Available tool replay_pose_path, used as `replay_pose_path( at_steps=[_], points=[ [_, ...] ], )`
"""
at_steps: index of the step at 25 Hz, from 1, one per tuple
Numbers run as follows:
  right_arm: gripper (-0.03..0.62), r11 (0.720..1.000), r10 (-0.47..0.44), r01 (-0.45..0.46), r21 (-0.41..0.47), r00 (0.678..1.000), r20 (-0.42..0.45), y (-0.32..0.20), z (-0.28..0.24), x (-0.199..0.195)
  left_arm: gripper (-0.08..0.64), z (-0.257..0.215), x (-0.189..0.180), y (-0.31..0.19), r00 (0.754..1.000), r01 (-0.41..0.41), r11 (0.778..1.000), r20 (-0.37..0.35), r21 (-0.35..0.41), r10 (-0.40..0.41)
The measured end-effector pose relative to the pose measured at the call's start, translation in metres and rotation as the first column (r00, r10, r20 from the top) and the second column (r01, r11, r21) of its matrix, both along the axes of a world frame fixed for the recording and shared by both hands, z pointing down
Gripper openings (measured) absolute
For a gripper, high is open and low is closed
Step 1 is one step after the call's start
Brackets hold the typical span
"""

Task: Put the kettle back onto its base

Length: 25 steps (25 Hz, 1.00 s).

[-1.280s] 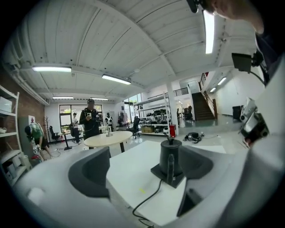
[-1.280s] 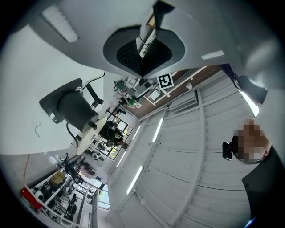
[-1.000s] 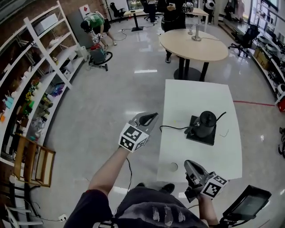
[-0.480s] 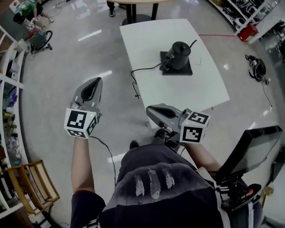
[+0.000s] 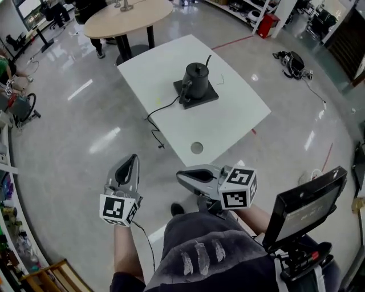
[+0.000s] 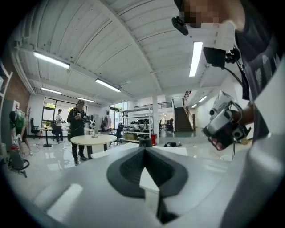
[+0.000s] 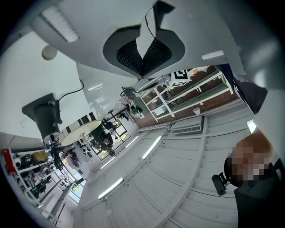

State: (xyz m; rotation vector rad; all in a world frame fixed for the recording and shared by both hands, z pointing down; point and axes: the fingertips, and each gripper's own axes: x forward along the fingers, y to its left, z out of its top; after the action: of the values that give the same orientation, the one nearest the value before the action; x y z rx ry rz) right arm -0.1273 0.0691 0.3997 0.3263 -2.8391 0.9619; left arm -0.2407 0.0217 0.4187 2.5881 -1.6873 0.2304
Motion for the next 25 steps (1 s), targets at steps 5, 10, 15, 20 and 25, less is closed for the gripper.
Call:
replay_pose_path(
  at_steps=[5,10,15,20,25],
  points=[
    [-0.002,0.994,0.106,-0.106,0.011,0.994,-0.012,0.000,-0.006,0.034,-0.017,-0.010,0.058,0.008,0.991,-0.137,0.990,-0.008,0.021,0.137],
    [-0.002,0.992,0.096,-0.098,0.082,0.995,0.024,-0.003,-0.022,0.058,-0.017,-0.021,0.105,0.012,0.962,-0.239,0.971,0.141,0.011,0.236],
    [-0.002,0.984,0.070,-0.076,0.162,0.997,0.045,-0.001,-0.042,0.109,-0.015,-0.046,0.152,0.018,0.961,-0.232,0.973,0.156,0.001,0.229],
    [-0.002,0.981,0.081,-0.093,0.168,0.994,0.075,0.005,-0.035,0.172,-0.002,-0.045,0.206,0.036,0.964,-0.219,0.975,0.146,-0.032,0.221],
    [-0.002,0.987,0.077,-0.093,0.131,0.990,0.122,0.017,-0.025,0.220,-0.002,-0.042,0.246,0.050,0.978,-0.202,0.976,0.042,-0.085,0.206]
  ],
)
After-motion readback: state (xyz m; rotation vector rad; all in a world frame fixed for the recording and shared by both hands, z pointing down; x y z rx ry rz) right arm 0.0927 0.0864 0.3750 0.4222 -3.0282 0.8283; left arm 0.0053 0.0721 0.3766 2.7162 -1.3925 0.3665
